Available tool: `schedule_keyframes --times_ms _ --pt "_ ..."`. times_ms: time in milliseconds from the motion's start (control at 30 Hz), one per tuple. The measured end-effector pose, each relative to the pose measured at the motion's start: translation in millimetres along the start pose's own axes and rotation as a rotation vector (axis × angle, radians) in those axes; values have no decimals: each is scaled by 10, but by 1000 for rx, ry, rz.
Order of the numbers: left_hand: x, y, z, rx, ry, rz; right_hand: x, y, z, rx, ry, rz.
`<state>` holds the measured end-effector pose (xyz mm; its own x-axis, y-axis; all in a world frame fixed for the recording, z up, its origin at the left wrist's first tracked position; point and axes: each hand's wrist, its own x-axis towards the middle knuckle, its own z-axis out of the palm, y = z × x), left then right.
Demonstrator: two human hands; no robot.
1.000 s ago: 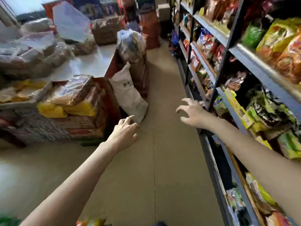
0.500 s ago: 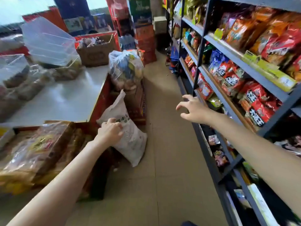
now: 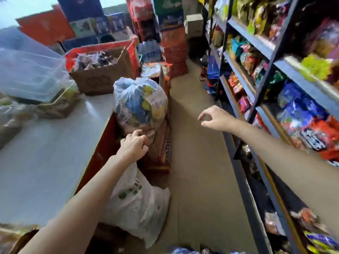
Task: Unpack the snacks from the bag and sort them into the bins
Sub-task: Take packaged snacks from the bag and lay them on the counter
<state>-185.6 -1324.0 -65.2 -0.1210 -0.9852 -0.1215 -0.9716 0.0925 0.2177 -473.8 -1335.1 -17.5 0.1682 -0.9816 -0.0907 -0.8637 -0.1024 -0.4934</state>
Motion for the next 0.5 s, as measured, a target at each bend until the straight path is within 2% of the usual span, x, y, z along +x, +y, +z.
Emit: schedule_keyframes --times_ms 67,233,333,433,500 --pt "521 -144 -99 63 27 -43 616 -108 -56 -39 -57 -99" --pt "2155 -552 -190 -98 138 -337 2313 -205 145 -215 -167 -308" --pt "3070 -646 -158 -54 173 -364 3345 -125 262 -270 -221 -340" --pt "3668 -740 -138 29 87 -382 4139 -7 291 -303 -338 -338" --pt "4009 -832 -160 13 85 -386 4632 47 223 -335 -409 -329"
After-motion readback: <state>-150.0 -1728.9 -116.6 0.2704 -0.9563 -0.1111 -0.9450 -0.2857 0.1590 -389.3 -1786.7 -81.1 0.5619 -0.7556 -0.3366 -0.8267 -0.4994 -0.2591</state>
